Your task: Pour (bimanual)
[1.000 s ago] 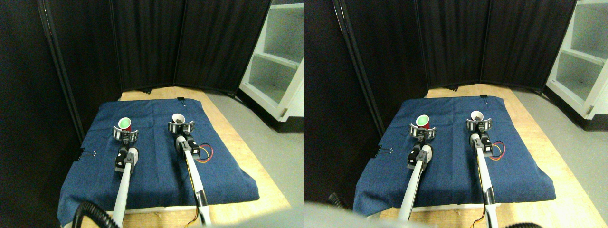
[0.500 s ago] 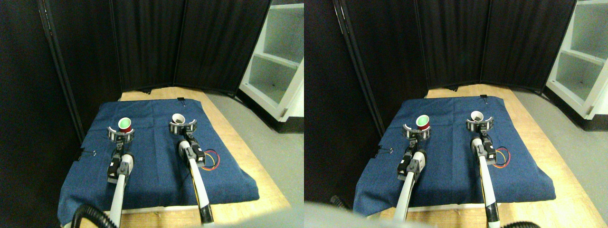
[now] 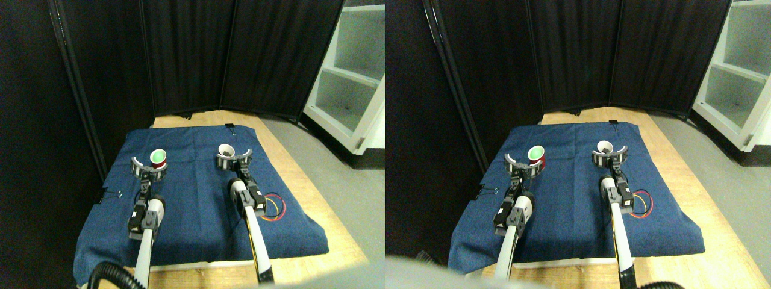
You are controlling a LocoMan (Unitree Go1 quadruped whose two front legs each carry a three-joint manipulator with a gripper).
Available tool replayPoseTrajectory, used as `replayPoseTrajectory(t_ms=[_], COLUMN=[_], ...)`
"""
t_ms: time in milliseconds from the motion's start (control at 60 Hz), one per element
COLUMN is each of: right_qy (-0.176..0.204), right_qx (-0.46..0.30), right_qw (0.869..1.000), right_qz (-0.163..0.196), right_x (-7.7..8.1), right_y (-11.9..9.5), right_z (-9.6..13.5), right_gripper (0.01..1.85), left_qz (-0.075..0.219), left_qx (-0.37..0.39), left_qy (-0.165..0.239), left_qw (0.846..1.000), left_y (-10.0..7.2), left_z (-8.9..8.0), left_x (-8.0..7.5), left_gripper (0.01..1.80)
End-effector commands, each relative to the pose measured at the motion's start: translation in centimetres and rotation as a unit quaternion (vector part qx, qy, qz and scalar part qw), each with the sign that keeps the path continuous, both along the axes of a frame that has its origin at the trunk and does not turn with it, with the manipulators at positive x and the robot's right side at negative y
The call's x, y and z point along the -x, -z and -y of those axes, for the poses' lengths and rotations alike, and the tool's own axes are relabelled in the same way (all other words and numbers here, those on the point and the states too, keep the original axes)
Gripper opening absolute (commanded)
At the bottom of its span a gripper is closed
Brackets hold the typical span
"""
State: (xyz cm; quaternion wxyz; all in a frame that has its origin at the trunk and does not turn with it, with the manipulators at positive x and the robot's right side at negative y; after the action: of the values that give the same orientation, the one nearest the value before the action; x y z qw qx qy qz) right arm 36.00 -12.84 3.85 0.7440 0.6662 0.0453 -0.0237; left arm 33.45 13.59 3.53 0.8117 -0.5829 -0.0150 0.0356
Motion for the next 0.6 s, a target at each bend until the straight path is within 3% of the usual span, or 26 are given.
replayPoseTrajectory(t_ms=[17,117,300,600], right_qy=[-0.008,-0.008,-0.011,-0.011], right_qx=[-0.006,-0.009,-0.009,-0.006], right_qw=[1.0,0.999,0.999,0.999], right_qz=[0.025,0.029,0.033,0.036], right_x=[0.4,0.6,1.0,1.6], right_y=[-1.1,-1.2,-1.4,-1.5], right_z=[-0.2,0.0,0.1,0.4], right_gripper=[1.19,1.17,1.17,1.18], left_qz=[0.043,0.064,0.069,0.057], left_qx=[0.006,0.009,0.011,0.022], left_qy=[-0.027,-0.076,-0.076,-0.052], left_qw=[0.999,0.995,0.995,0.997], left_y=[-0.9,-0.9,-0.4,-0.7], left_z=[-0.3,-0.2,-0.1,0.4], left_x=[0.1,-0.1,-0.5,0.1], left_gripper=[1.02,0.9,0.91,0.92])
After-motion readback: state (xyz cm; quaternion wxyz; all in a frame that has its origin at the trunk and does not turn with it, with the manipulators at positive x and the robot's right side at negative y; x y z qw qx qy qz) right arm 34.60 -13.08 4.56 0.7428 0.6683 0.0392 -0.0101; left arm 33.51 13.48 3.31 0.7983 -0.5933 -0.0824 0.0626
